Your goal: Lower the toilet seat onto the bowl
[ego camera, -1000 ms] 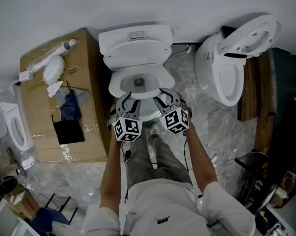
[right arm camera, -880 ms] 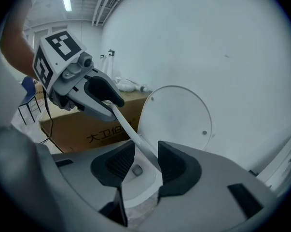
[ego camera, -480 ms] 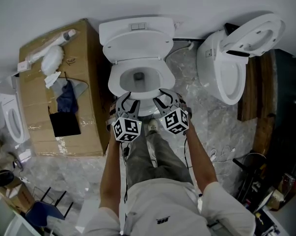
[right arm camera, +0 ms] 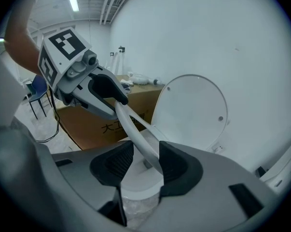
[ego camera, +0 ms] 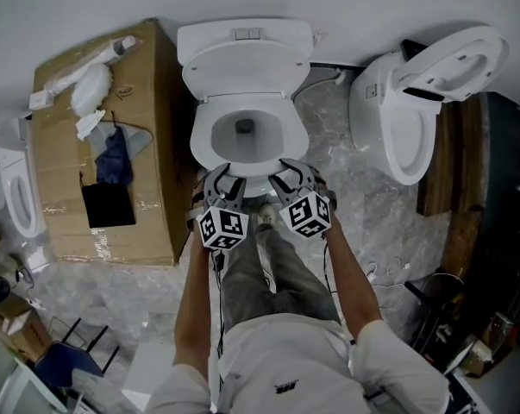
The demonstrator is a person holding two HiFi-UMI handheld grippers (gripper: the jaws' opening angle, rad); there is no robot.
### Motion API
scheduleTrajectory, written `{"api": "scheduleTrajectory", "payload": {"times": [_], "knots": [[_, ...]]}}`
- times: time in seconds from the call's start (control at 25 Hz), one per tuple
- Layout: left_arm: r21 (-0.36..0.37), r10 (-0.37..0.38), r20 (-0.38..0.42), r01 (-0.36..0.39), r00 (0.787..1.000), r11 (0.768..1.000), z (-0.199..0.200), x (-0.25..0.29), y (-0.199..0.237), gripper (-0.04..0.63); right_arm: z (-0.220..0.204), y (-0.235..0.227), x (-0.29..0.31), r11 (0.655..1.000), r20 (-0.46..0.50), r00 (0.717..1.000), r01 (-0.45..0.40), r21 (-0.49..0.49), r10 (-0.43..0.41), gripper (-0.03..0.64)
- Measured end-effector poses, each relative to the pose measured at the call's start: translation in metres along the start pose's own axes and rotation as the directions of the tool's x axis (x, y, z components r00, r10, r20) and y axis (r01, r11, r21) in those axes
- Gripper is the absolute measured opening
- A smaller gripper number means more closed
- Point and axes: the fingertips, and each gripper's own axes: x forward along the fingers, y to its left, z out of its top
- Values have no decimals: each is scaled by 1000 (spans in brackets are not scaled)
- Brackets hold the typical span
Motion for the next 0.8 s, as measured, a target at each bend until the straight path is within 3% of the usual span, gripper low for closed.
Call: {"api": "scheduleTrajectory", "payload": {"times": [0.8], "knots": [[29,-3,-61,5,998,1000,-56,8,-48,202,-55,47,15,998,-37,998,-59,-33,58,179]]}}
